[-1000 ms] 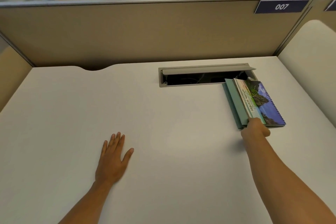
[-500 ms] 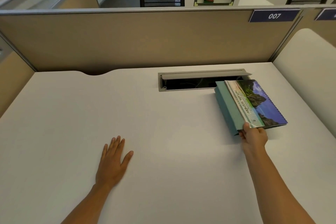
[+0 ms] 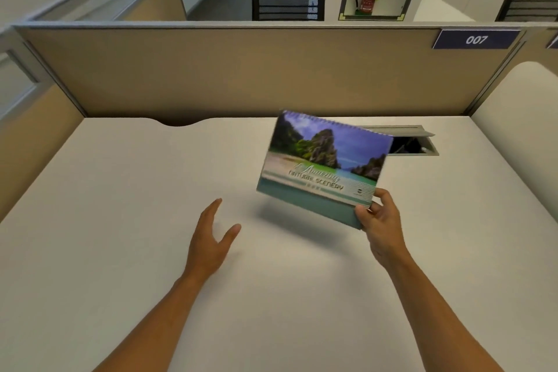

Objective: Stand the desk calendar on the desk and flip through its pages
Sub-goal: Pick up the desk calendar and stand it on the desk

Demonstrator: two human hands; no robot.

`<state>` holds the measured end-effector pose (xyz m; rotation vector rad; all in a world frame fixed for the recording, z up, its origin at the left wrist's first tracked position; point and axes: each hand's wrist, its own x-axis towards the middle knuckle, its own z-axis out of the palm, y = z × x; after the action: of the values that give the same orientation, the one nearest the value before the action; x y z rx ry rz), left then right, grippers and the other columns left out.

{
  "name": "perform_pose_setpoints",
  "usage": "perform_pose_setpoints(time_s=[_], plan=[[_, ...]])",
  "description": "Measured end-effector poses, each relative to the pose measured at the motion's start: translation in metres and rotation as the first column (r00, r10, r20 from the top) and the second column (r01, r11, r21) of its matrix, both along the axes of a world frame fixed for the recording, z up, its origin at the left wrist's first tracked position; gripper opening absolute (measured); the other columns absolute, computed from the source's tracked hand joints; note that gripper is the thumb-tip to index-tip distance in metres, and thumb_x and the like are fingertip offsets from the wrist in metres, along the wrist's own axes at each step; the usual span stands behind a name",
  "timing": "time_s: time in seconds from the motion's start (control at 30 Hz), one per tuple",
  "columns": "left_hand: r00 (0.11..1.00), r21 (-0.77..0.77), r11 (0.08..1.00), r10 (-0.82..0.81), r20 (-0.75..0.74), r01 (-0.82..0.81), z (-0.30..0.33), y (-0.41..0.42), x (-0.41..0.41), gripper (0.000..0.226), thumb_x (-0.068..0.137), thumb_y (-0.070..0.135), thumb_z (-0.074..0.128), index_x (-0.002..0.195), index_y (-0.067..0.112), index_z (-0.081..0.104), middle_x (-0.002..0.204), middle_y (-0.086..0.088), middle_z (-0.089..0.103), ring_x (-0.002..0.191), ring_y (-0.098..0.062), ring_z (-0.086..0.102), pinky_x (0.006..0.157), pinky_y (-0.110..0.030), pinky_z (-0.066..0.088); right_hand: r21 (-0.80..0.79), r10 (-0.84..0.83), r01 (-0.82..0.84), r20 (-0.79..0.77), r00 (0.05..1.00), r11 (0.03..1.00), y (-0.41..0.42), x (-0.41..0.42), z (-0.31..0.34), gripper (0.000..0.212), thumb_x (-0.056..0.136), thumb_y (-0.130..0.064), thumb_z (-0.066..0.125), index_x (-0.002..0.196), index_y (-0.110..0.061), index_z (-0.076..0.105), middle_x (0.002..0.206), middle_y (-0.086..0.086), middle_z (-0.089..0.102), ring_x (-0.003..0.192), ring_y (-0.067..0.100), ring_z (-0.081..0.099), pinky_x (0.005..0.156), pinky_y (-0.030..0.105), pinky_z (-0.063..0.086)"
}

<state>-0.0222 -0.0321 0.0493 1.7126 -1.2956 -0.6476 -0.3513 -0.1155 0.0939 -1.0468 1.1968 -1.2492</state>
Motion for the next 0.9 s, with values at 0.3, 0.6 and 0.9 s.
perform_pose_setpoints(time_s=[0.3, 0.6, 0.9], plan=[[0.983, 0.062, 0.996, -0.051, -0.178, 0.063, 0.009, -0.024, 0.018, 0.069, 0.082, 0.008, 0.073, 0.134, 0.038, 0.039, 0.124, 0.008, 0.059, 0.112, -0.008, 0.058, 0.095, -0.027, 0.049, 0.027, 0.344, -0.343, -0.144, 0.928, 0.939, -0.022, 0.056, -0.013, 0.029, 0.095, 0.0, 0.053, 0.11, -0.025, 0.055, 0.114, 0.006, 0.071, 0.105, 0.018, 0.068, 0.083, 0.03, 0.057], [0.981, 0.057, 0.996, 0.07, -0.183, -0.061, -0.006, -0.052, 0.039, 0.067, 0.085, -0.008, 0.059, 0.134, 0.034, 0.042, 0.108, 0.007, 0.064, 0.097, -0.005, 0.065, 0.078, -0.012, 0.051, 0.074, 0.33, -0.323, -0.309, 0.892, 0.944, -0.066, 0.096, -0.035, 0.029, 0.096, 0.002, 0.049, 0.115, -0.019, 0.051, 0.119, 0.009, 0.066, 0.11, 0.022, 0.062, 0.093, 0.036, 0.055], [0.982, 0.021, 0.989, 0.145, -0.12, -0.143, -0.017, -0.087, 0.058, 0.06, 0.09, -0.005, 0.053, 0.141, 0.024, 0.039, 0.115, 0.001, 0.063, 0.101, -0.011, 0.063, 0.078, -0.007, 0.048, 0.044, 0.291, -0.301, -0.422, 0.859, 0.953, -0.109, 0.133, -0.053, 0.032, 0.096, -0.001, 0.047, 0.119, -0.023, 0.051, 0.118, 0.0, 0.063, 0.108, 0.015, 0.06, 0.079, 0.012, 0.046]])
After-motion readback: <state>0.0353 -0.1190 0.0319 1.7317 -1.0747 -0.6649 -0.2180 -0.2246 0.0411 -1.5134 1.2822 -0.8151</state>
